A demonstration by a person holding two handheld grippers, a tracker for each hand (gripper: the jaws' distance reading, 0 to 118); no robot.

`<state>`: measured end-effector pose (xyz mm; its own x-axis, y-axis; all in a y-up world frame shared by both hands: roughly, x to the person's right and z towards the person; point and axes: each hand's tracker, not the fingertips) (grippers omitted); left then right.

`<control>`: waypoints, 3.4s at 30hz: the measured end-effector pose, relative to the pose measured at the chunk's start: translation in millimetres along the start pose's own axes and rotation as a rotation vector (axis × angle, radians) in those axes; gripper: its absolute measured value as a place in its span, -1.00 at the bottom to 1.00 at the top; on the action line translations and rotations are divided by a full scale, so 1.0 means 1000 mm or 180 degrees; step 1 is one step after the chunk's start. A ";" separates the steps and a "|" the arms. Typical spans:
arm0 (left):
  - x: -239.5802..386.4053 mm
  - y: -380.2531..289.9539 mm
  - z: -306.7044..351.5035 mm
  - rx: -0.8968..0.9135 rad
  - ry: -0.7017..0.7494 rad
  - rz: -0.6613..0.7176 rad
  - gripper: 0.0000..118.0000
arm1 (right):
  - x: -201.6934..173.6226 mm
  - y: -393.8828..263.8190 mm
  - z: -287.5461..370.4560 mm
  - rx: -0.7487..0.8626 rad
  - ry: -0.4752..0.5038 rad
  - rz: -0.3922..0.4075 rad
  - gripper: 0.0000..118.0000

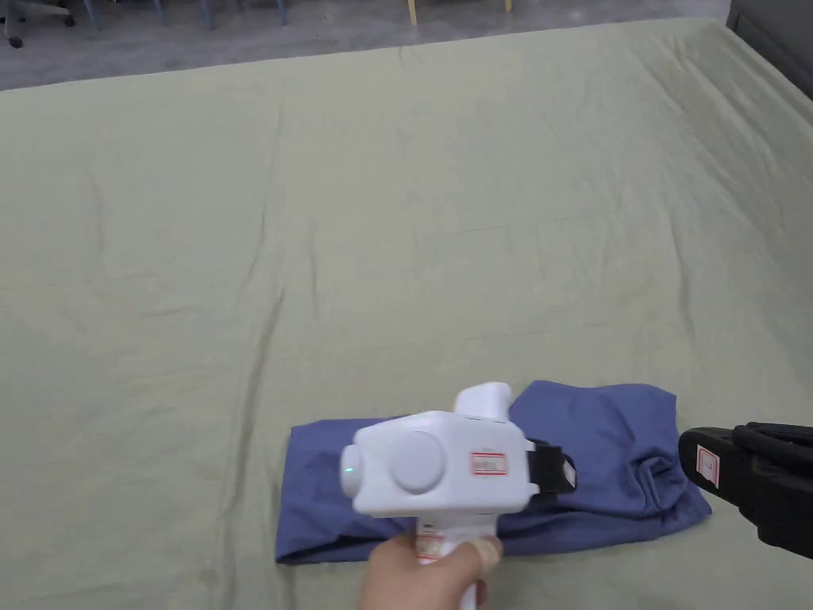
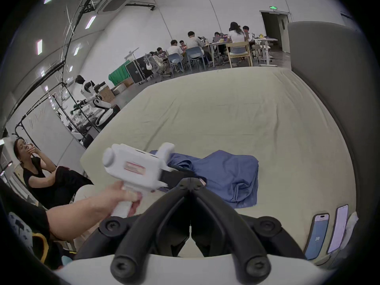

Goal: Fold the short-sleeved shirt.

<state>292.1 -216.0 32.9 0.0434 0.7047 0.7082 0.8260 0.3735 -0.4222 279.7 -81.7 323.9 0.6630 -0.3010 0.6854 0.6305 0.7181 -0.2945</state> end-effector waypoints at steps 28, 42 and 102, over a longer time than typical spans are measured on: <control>-0.257 -0.006 0.124 0.0474 -0.0616 0.1601 -0.79 | -0.026 0.002 -0.019 -0.0095 0.0348 0.0027 -0.96; -0.169 0.024 0.249 0.0671 0.1459 0.1150 -0.79 | -0.034 0.005 -0.021 -0.0090 0.0325 0.0169 -0.96; -0.061 0.011 0.107 0.0395 0.0918 0.0180 -1.00 | 0.027 0.008 -0.095 -0.0312 0.0579 -0.0340 -0.96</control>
<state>238.6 -189.9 -75.5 0.2594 0.5330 0.8054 0.7436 0.4219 -0.5187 340.5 -143.7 276.9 0.6465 -0.4866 0.5876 0.7314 0.6144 -0.2960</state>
